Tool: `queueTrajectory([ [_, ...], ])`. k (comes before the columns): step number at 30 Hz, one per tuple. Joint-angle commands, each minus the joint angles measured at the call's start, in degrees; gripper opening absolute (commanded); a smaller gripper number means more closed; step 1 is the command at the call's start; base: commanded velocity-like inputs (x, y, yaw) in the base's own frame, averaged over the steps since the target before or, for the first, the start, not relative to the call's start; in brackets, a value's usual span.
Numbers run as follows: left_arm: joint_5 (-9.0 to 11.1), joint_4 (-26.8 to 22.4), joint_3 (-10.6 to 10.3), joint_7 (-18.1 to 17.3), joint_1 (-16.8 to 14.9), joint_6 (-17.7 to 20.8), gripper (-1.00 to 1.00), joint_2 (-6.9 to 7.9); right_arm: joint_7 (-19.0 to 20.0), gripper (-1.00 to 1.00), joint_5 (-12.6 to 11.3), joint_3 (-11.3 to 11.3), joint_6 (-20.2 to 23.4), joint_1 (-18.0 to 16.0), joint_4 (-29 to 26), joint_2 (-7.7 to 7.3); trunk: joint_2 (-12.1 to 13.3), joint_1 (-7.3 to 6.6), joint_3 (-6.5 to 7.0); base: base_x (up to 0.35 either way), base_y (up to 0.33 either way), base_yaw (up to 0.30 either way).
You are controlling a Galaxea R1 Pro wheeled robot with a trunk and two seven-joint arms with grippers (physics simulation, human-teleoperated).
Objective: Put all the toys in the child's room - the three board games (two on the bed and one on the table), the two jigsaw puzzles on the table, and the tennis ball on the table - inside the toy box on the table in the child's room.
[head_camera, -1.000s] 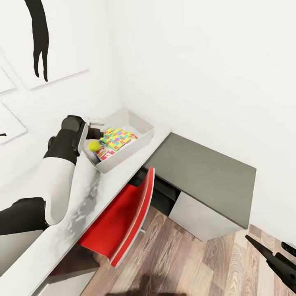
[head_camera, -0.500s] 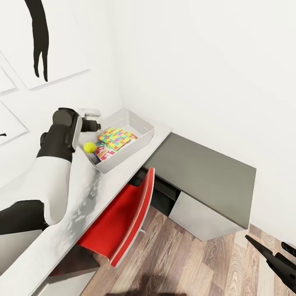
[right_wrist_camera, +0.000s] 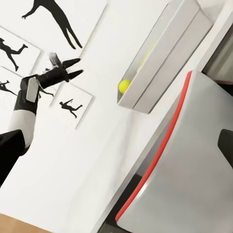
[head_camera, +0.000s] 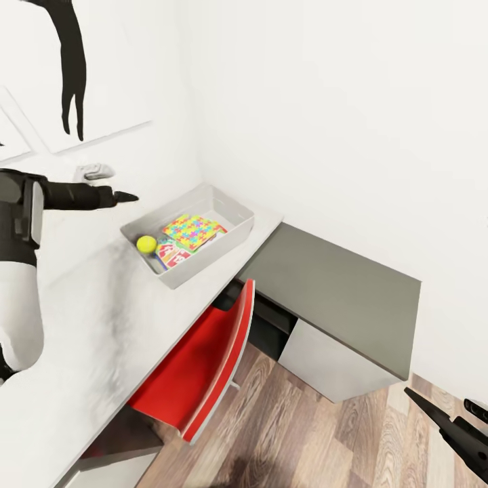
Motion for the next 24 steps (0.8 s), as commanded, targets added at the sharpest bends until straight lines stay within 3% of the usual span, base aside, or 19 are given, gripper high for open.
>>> queueTrajectory([
  [1,-0.38,-0.03,0.41,-6.26,0.11,0.38,1.0,2.62,-0.01,1.0,-0.28,0.03,0.55,0.01,-0.04,-0.03,-0.09,0.04,0.01,0.0,0.0,0.0],
  [2,-0.36,-0.03,0.53,-9.13,0.21,0.38,1.0,3.86,-0.01,1.0,-0.28,0.04,0.55,0.01,-0.04,-0.03,-0.09,0.04,0.1,0.0,0.0,0.0],
  [5,-0.37,0.23,1.85,-28.68,2.42,0.38,1.0,11.66,-0.06,1.0,-0.28,0.06,0.53,0.01,-0.04,-0.03,-0.09,0.04,0.38,0.0,0.0,0.0],
  [7,-0.29,0.27,3.15,-39.58,5.49,0.38,1.0,15.73,-0.08,1.0,-0.28,0.06,0.53,0.01,-0.04,-0.03,-0.09,0.04,0.56,0.0,0.0,0.0],
  [9,0.39,-0.24,5.16,-44.03,9.1,0.38,1.0,18.06,-0.09,1.0,-0.28,0.1,0.53,0.01,-0.04,-0.03,-0.09,0.04,0.75,0.0,0.0,0.0],
  [11,2.93,-1.27,7.0,-44.03,13.71,0.38,1.0,19.1,-0.1,1.0,-0.28,0.14,0.51,0.01,-0.04,0.0,-0.09,0.04,0.93,0.0,0.0,0.0],
  [16,11.54,-7.11,8.03,-44.03,24.33,0.38,1.0,19.7,-0.06,1.0,-0.28,0.15,0.42,0.01,-0.04,0.04,-0.09,0.04,1.39,0.0,0.0,0.0],
  [17,12.34,-7.56,8.12,-44.03,25.42,0.38,1.0,19.7,-0.05,1.0,-0.28,0.15,0.4,0.01,-0.04,0.04,-0.09,0.04,1.48,0.0,0.0,0.0],
  [18,14.47,-8.44,8.65,-44.03,28.53,0.38,1.0,19.72,-0.03,1.0,-0.28,0.15,0.39,0.01,-0.04,0.05,-0.09,0.04,1.57,0.0,0.0,0.0],
  [19,15.07,-8.6,8.95,-44.03,29.54,0.38,1.0,19.72,-0.03,1.0,-0.28,0.15,0.38,0.01,-0.04,0.05,-0.09,0.04,1.67,0.0,0.0,0.0],
  [20,16.45,-8.76,10.21,-44.03,32.52,0.33,1.0,19.72,-0.02,1.0,-0.28,0.15,0.37,0.01,-0.04,0.06,-0.09,0.04,1.76,0.0,0.0,0.0],
  [24,18.66,-8.76,13.66,-44.03,41.9,-0.76,1.0,19.18,-0.02,1.0,-0.28,0.25,0.36,0.0,-0.04,0.06,-0.09,0.04,2.13,0.0,0.0,0.0],
])
